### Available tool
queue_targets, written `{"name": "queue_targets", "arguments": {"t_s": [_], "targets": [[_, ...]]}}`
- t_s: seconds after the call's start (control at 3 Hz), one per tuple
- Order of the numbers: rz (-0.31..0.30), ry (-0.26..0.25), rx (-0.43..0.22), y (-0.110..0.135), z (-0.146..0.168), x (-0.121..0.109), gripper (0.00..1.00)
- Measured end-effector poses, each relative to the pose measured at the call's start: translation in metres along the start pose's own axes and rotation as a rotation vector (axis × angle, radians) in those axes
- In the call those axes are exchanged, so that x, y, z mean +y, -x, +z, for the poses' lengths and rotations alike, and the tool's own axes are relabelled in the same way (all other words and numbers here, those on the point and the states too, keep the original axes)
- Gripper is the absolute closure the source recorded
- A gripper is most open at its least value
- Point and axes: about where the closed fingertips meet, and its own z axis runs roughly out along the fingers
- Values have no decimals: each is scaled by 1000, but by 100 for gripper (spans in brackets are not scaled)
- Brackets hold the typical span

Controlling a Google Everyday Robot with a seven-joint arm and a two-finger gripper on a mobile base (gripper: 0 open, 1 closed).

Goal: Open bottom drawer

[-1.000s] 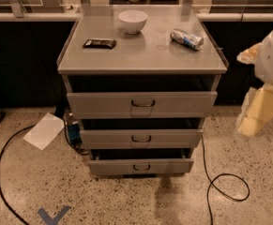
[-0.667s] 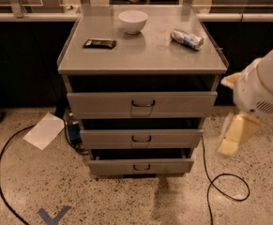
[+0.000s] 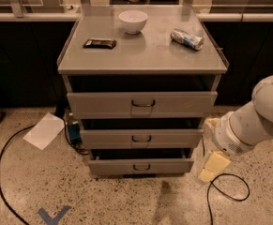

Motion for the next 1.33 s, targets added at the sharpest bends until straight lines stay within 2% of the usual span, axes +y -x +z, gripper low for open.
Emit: {"name": "queue_targets", "arguments": {"t_s": [0.33, 0.67, 1.0, 1.33], "targets": [[2, -1, -6, 0, 3, 2, 0], [10, 23, -13, -10, 45, 20, 0], [21, 54, 4, -32, 119, 40, 0], [41, 57, 35, -58, 189, 52, 0]]}}
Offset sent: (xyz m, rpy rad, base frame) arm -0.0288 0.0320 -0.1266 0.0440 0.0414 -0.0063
